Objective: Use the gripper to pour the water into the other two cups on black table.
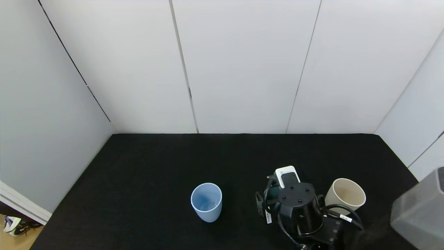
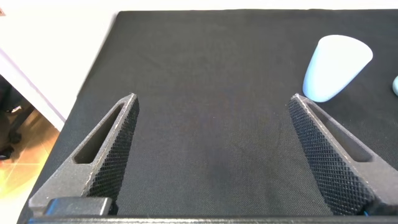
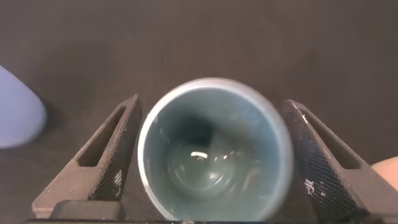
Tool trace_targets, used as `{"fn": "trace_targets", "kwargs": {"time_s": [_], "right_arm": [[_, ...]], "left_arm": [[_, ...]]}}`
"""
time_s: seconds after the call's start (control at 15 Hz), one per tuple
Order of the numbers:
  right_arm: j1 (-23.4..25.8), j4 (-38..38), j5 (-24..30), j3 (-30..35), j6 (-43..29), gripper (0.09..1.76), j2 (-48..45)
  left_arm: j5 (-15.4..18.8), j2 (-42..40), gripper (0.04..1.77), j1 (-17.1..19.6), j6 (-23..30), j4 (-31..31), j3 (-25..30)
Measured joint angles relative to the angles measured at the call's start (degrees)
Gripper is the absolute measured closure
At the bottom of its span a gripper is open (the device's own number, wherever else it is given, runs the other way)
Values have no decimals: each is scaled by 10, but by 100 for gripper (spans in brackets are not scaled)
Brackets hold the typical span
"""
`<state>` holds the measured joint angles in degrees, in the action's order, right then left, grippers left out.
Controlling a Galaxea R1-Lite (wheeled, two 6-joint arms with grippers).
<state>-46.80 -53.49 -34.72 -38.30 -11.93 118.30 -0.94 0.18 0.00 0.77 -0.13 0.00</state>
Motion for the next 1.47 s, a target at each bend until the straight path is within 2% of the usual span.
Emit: {"fn": "trace_targets", "kwargs": {"time_s": [0.4,0.93,1.07,1.27,1.47], "right_arm": [[0,2,-2,27,60,19,-137],[24,21,-35,69,199,16,-330],[20,58,-71,101,208,16,-380],[18,75,-128,184,209,15,-454],[77,74,-157,247,209,15,-502]], "left_arm": [[0,0,9,0,0,0,0],[0,0,9,0,0,0,0],[0,0,9,0,0,0,0],[0,0,9,0,0,0,0],[0,0,9,0,0,0,0]]}}
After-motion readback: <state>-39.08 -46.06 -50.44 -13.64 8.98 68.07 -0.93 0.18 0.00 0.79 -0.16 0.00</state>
